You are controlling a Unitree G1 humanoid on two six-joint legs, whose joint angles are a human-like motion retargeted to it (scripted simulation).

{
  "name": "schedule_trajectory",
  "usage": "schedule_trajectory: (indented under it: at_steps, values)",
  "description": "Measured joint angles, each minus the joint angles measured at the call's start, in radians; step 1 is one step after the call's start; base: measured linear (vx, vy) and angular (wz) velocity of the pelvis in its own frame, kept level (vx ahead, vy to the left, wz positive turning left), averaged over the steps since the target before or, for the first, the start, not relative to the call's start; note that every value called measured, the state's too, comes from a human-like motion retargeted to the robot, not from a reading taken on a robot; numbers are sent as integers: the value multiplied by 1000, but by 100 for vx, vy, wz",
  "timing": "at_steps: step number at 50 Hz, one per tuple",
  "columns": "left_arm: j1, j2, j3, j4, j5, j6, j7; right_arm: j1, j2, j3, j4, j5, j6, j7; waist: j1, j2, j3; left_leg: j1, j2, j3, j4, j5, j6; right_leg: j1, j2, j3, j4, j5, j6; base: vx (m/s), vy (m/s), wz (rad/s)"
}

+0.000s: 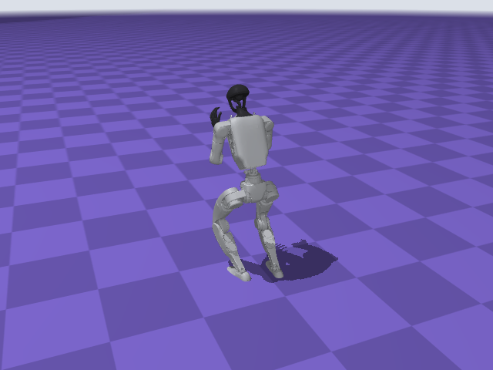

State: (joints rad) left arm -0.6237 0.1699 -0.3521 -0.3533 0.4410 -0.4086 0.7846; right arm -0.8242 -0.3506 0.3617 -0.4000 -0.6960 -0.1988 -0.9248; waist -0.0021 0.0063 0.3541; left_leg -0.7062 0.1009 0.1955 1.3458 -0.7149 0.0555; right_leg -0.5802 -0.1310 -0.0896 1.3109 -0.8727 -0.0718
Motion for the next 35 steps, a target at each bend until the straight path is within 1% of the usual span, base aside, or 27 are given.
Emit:
schedule_trajectory:
  at_steps: [3,5,7,8,10,13,14,15,17,20,23,26,28,30,32,33,35]
  values:
    - [65,39,42,52,10,21,-31,41,-68,-4,76,7,-11,16,-21,-14,3,67,-34,16,-85,-9,-4,51,-40,11,-26,18,49,20,14,50]
    - [111,72,66,118,26,43,-44,114,-124,6,168,11,-9,28,-58,-31,3,131,-88,21,-165,-6,-8,83,-72,46,-13,81,98,18,13,82]
    - [157,109,77,226,46,71,-45,206,-165,40,343,20,8,50,-87,-38,-5,192,-124,21,-237,2,-10,101,-139,32,36,177,115,16,12,57]
    - [178,125,76,297,54,86,-43,250,-174,65,462,26,23,68,-101,-41,-11,221,-140,17,-272,7,-9,110,-169,27,63,207,114,15,10,53]
    - [219,145,59,480,61,125,-44,322,-155,125,763,41,63,117,-130,-50,-25,280,-178,1,-338,23,-4,128,-193,37,97,232,124,14,8,61]
    - [281,145,20,869,27,194,-69,388,-38,204,1288,98,116,211,-153,-68,-48,369,-222,-22,-441,55,0,160,-201,44,71,211,131,14,4,50]
    - [307,139,18,1005,2,215,-86,414,1,210,1426,126,127,247,-156,-72,-57,396,-229,-28,-473,66,-2,169,-197,41,41,199,132,14,1,28]
    - [335,130,21,1142,-25,236,-106,443,38,211,1550,155,135,284,-159,-76,-65,421,-234,-34,-504,76,-4,178,-191,37,5,187,132,14,0,17]
    - [407,116,50,1370,-84,264,-169,516,88,181,1692,214,142,353,-159,-81,-81,471,-235,-44,-562,94,-13,201,-166,29,-91,181,140,14,-1,2]
    - [536,109,115,1590,-136,289,-267,632,127,112,1781,295,140,424,-153,-92,-98,543,-229,-52,-635,116,-20,255,-117,24,-236,192,152,14,-3,-15]
    - [670,109,168,1676,-156,292,-347,720,139,42,1785,361,128,458,-134,-103,-99,610,-213,-49,-679,118,-19,330,-79,19,-342,201,154,13,-4,-28]
    - [770,99,194,1696,-181,285,-389,759,140,-5,1763,411,115,463,-104,-107,-90,667,-190,-43,-692,104,-17,413,-49,6,-420,192,145,12,-5,-33]
    - [807,83,192,1693,-190,280,-395,760,139,-20,1741,432,105,450,-88,-116,-82,680,-180,-36,-656,88,-17,442,-47,6,-423,173,143,7,-7,-28]
    - [811,70,172,1671,-194,276,-387,737,129,-28,1698,449,97,433,-66,-97,-77,720,-149,-35,-674,77,-18,505,-5,-2,-503,183,135,12,-7,-33]
    - [797,54,142,1646,-185,272,-369,706,125,-15,1649,450,83,411,-60,-100,-73,732,-132,-29,-634,62,-23,529,4,1,-496,173,134,9,-8,-29]
    - [770,48,125,1629,-178,274,-355,676,117,-11,1613,449,80,400,-56,-84,-69,752,-112,-30,-649,58,-26,562,32,-2,-547,185,129,10,-9,-27]
    - [741,39,85,1593,-162,270,-336,637,114,13,1554,443,62,381,-58,-84,-67,766,-93,-28,-611,45,-33,585,44,1,-535,176,126,7,-11,-21]
